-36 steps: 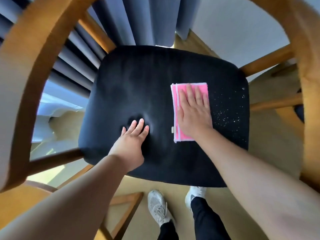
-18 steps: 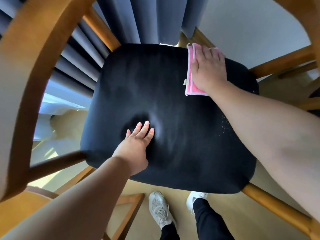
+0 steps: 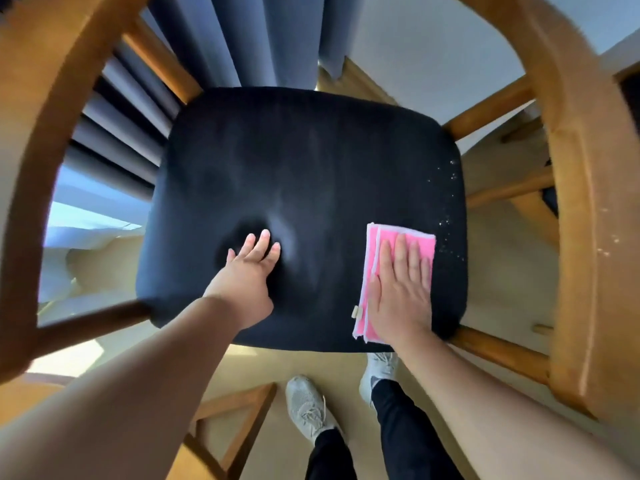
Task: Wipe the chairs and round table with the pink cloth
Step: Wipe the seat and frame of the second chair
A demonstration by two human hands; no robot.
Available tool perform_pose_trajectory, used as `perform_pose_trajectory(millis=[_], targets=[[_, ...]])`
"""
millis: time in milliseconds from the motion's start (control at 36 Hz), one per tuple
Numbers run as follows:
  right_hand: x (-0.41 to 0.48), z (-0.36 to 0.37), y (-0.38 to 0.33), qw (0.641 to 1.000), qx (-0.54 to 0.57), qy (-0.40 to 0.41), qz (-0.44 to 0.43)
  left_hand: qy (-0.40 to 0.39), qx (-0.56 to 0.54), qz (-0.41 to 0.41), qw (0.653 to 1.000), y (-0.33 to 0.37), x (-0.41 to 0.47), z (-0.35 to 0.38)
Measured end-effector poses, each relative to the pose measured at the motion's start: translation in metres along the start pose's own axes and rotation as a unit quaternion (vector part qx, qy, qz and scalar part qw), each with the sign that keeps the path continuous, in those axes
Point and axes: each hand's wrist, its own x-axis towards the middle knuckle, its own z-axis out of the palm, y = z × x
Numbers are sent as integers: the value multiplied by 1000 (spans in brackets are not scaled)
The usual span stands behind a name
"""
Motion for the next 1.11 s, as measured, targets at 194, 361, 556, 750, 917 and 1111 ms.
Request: perform_pose_trajectory(millis=[194, 361, 556, 750, 917, 1111], targets=[[-41, 21, 7, 1000, 6, 7, -9, 39, 42, -28, 998, 17, -6, -3], [-39, 23, 8, 1000, 3, 0, -12, 136, 96, 10, 986, 48, -9, 5], [-30, 17, 5, 1000, 15, 11, 3, 9, 91, 46, 995, 66, 7, 0], [85, -15, -5, 997, 20, 19, 68, -52, 91, 51, 993, 65, 11, -17], [199, -52, -5, 999, 0, 47, 25, -76, 118, 51, 989, 65, 17, -17], [256, -83, -8, 997, -10, 72, 7, -92, 111, 55, 988, 64, 20, -16]])
